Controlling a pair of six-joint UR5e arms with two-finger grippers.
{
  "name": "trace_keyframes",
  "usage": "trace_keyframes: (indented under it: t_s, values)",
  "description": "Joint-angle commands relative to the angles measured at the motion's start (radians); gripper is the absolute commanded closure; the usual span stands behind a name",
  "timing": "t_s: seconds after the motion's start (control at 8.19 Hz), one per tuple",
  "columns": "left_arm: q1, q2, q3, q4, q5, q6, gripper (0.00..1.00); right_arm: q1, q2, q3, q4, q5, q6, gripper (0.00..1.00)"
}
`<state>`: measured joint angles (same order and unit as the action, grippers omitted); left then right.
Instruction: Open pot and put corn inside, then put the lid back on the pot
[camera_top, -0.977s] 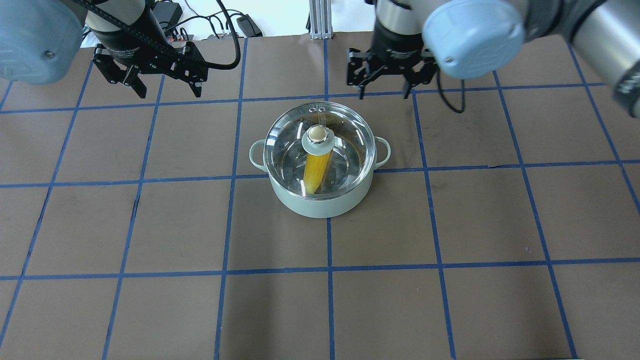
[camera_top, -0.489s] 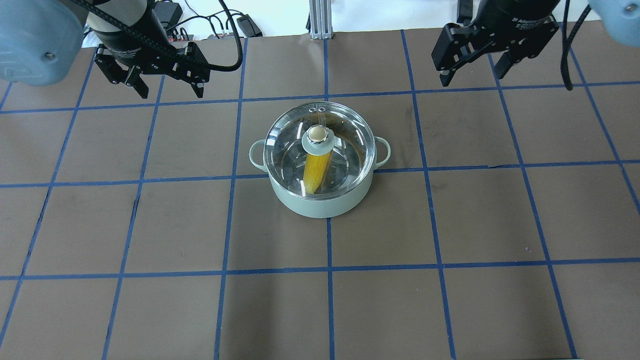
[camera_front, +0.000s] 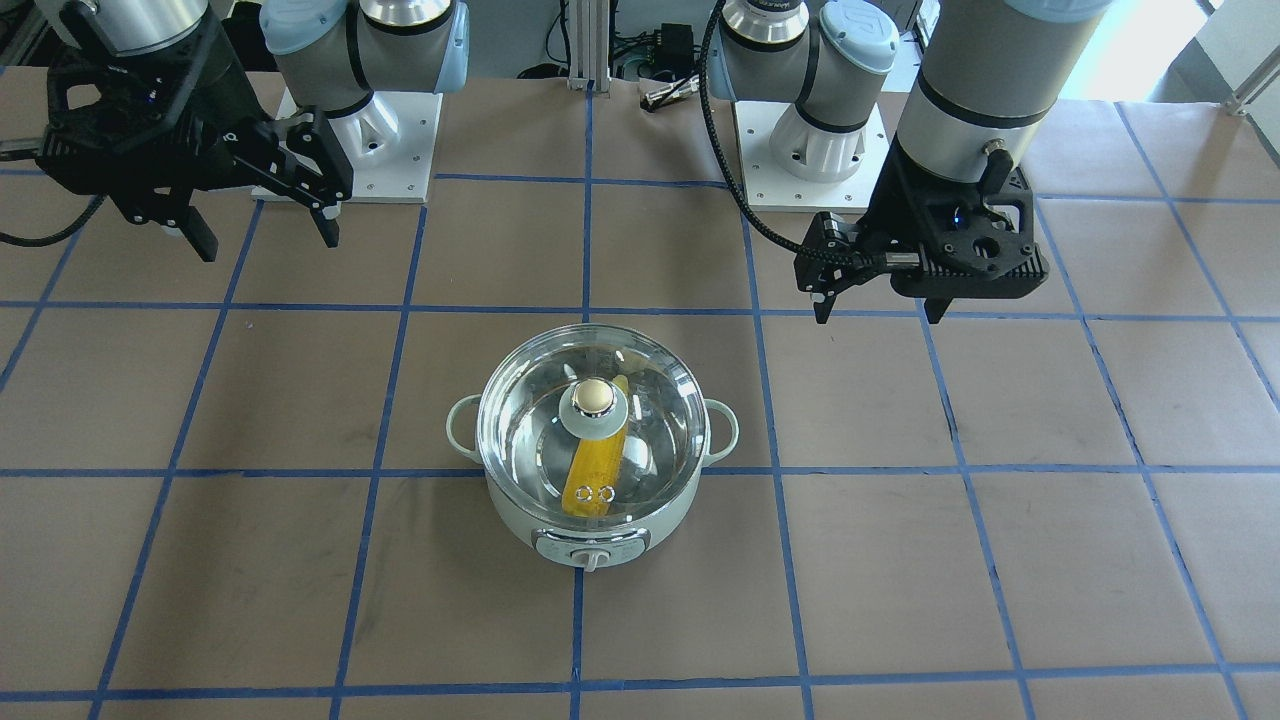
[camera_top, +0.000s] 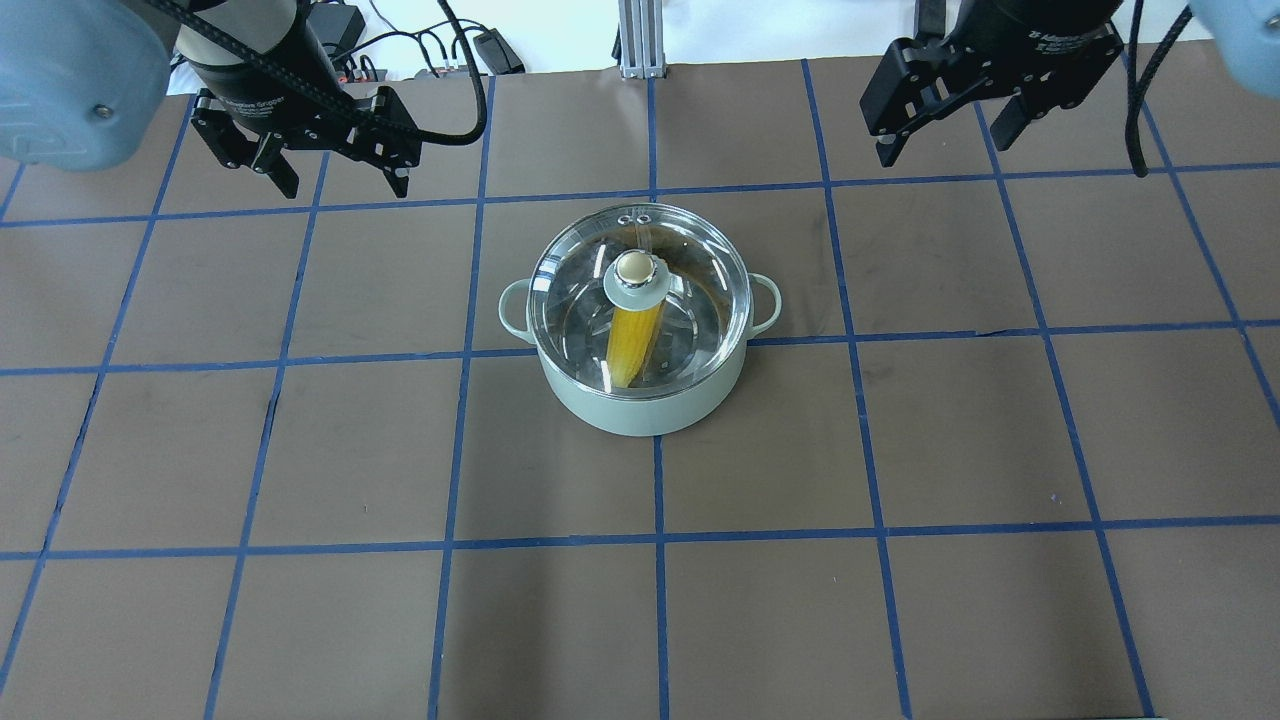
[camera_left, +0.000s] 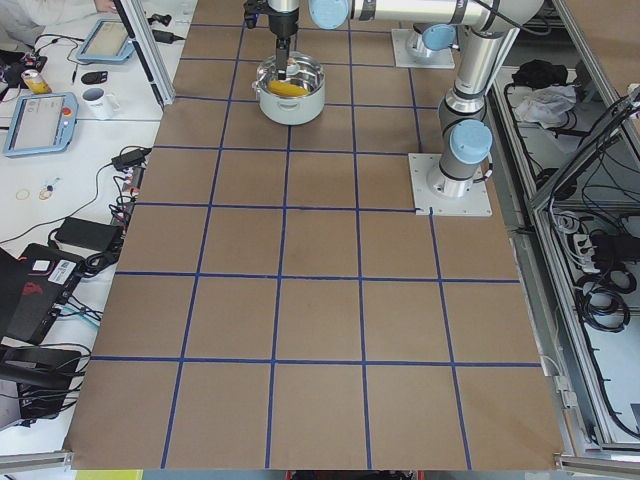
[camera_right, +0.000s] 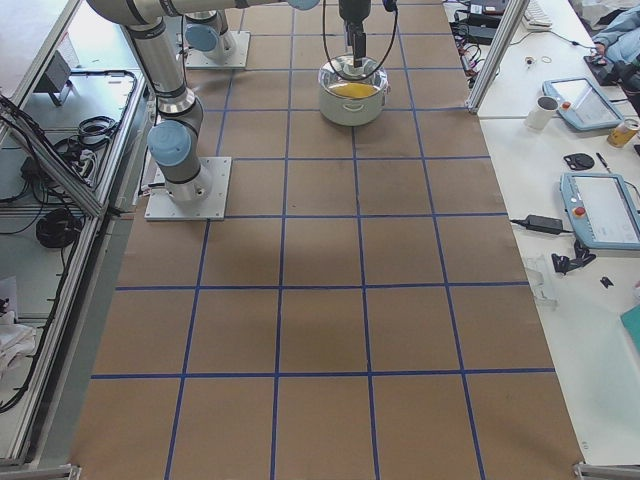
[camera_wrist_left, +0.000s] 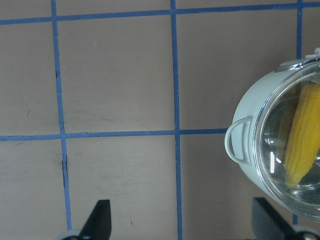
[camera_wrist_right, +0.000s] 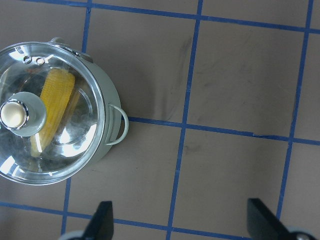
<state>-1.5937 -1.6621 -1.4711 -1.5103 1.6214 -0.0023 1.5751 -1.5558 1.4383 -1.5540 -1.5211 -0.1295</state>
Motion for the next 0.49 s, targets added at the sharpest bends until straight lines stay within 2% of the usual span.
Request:
trace_keyframes:
  t_s: [0.0, 0.37]
  values:
    - [0.000, -0.001, 0.000, -0.001, 0.002, 0.001, 0.00, 0.052, 0.005, 0.001, -0.026, -0.005, 0.047, 0.04]
    - [0.000, -0.002, 0.000, -0.001, 0.002, 0.001, 0.00, 0.052, 0.006, 0.005, -0.026, -0.005, 0.045, 0.02]
